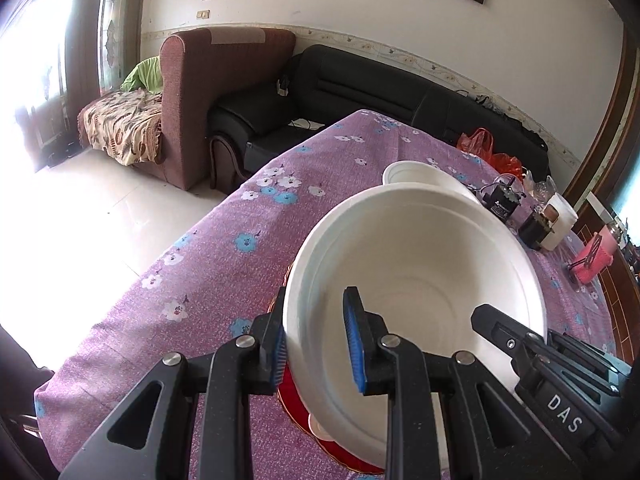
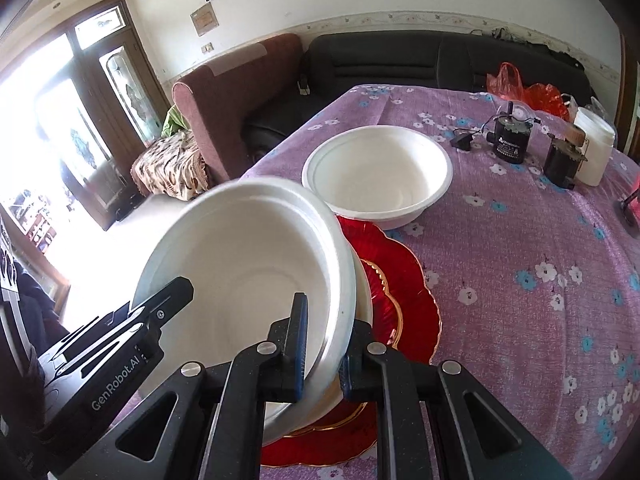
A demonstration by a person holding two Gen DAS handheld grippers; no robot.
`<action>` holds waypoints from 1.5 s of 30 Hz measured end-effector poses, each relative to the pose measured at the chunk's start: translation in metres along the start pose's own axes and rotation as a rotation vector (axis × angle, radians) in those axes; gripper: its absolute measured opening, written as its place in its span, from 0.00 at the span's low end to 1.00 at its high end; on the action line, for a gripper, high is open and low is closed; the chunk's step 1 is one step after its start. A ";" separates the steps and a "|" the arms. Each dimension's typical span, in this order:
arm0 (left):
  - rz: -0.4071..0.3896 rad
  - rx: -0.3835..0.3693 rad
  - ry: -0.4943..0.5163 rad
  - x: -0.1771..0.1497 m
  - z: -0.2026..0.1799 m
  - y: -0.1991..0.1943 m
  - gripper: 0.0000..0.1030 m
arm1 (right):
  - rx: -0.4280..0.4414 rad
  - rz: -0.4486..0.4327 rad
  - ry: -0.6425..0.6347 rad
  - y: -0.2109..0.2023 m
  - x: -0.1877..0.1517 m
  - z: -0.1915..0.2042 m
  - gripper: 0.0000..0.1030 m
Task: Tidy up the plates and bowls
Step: 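Carry the white bowl with both grippers onto the stack and open them, then move both grippers toward the last white bowl on the table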
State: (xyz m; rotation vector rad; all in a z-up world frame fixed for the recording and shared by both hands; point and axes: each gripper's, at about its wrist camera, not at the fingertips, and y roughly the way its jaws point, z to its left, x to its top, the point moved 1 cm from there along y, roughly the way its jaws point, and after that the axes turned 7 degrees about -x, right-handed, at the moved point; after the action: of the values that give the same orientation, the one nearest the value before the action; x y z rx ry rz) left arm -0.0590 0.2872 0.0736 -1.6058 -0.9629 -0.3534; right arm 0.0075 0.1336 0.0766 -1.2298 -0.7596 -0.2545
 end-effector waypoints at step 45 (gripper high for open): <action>-0.168 0.110 0.141 -0.026 -0.049 -0.100 0.85 | 0.020 -0.162 0.080 -0.085 -0.027 -0.047 0.49</action>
State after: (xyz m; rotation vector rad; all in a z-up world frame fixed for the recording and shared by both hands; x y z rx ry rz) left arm -0.1361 0.2305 0.1372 -1.3856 -0.9945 -0.5141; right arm -0.0423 0.0558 0.1173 -1.1339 -0.7911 -0.4261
